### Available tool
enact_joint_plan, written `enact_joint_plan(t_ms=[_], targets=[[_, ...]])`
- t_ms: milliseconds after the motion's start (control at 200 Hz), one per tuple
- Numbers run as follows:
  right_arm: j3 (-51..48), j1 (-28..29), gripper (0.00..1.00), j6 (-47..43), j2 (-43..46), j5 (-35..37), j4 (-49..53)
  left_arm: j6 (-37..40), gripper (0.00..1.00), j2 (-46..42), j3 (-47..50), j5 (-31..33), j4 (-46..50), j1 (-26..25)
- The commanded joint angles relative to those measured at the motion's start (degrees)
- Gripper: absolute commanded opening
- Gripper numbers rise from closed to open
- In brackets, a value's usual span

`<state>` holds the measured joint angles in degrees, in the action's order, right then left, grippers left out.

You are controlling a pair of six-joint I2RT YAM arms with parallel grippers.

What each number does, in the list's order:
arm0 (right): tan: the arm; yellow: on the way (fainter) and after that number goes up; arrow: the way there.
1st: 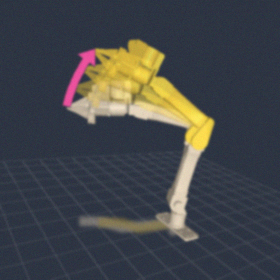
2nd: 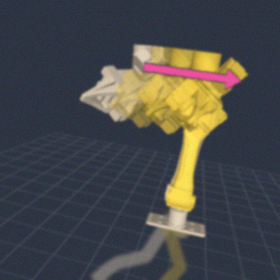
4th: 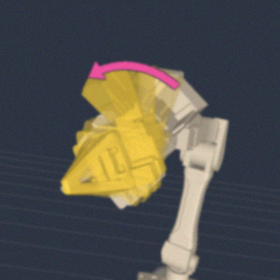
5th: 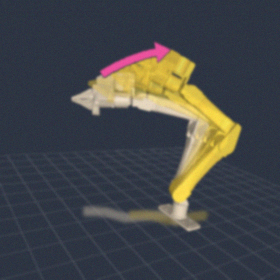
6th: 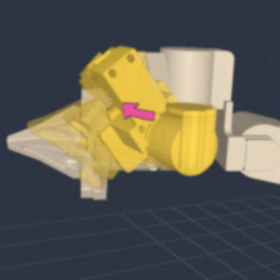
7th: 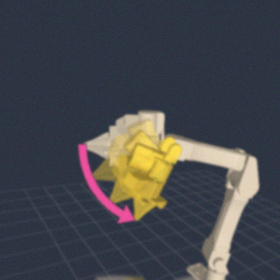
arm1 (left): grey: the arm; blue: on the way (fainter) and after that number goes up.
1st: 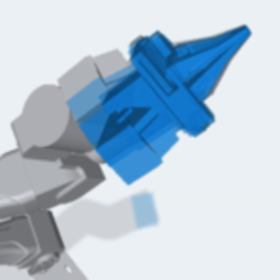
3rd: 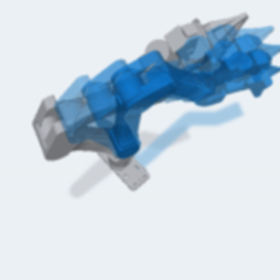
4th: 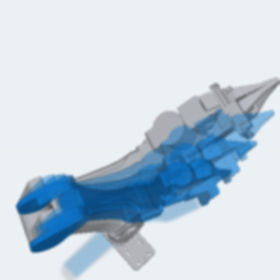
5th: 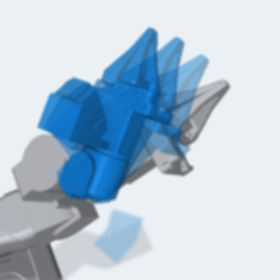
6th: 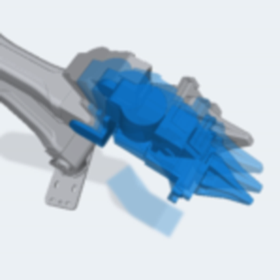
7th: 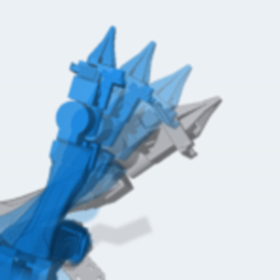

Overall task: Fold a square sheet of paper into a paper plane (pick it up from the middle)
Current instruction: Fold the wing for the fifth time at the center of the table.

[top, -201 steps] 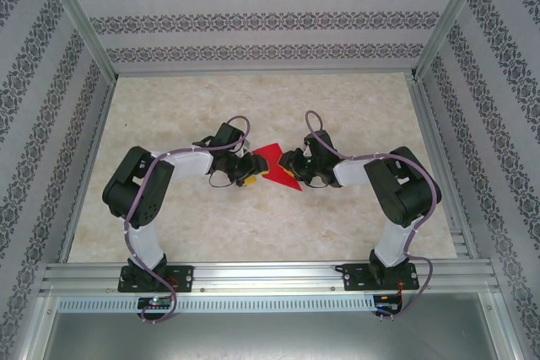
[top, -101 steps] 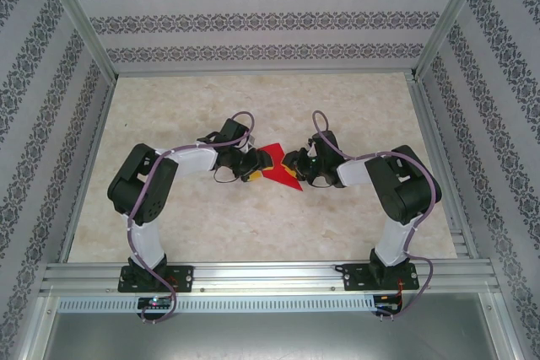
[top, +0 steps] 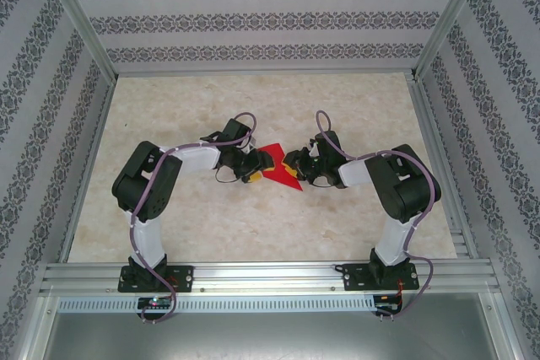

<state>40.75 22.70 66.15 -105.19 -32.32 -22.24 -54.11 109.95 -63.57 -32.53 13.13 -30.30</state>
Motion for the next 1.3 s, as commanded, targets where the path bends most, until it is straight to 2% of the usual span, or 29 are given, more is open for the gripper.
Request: enact_joint_plan(t_ms=[0, 325, 684, 809, 1074, 1214, 1294], targets=[[-2.1, -0.7, 0.31, 0.1, -3.4, 2.8, 5.0, 0.3, 0.55, 1.2, -2.0, -0.6, 0.3, -1.2], [-2.3, -0.7, 0.32, -0.5, -3.2, 2.5, 4.9, 0.5, 0.53, 2.3, -3.2, -1.9, -0.8, -1.5], [-2.5, -1.2, 0.35, -1.8, -1.9, 2.3, 5.3, -0.4, 0.48, -0.8, 0.3, -1.7, -7.4, -1.2], [-2.7, -1.1, 0.38, -3.1, -1.4, 1.7, 4.6, -0.8, 0.39, -0.8, 1.3, -1.0, -8.0, -0.8], [-1.3, -1.0, 0.5, -10.5, 4.8, 2.8, 6.0, -0.7, 0.12, -1.1, 1.7, -0.1, -7.9, -0.7], [0.3, -0.4, 0.6, -20.0, 12.0, 7.7, 13.3, 0.0, 0.07, -2.2, 1.2, 0.7, -5.9, -0.7], [-0.1, 1.4, 0.66, -26.2, 17.1, 14.8, 18.2, 0.8, 0.04, -3.2, 0.9, 1.1, -4.2, -0.7]])
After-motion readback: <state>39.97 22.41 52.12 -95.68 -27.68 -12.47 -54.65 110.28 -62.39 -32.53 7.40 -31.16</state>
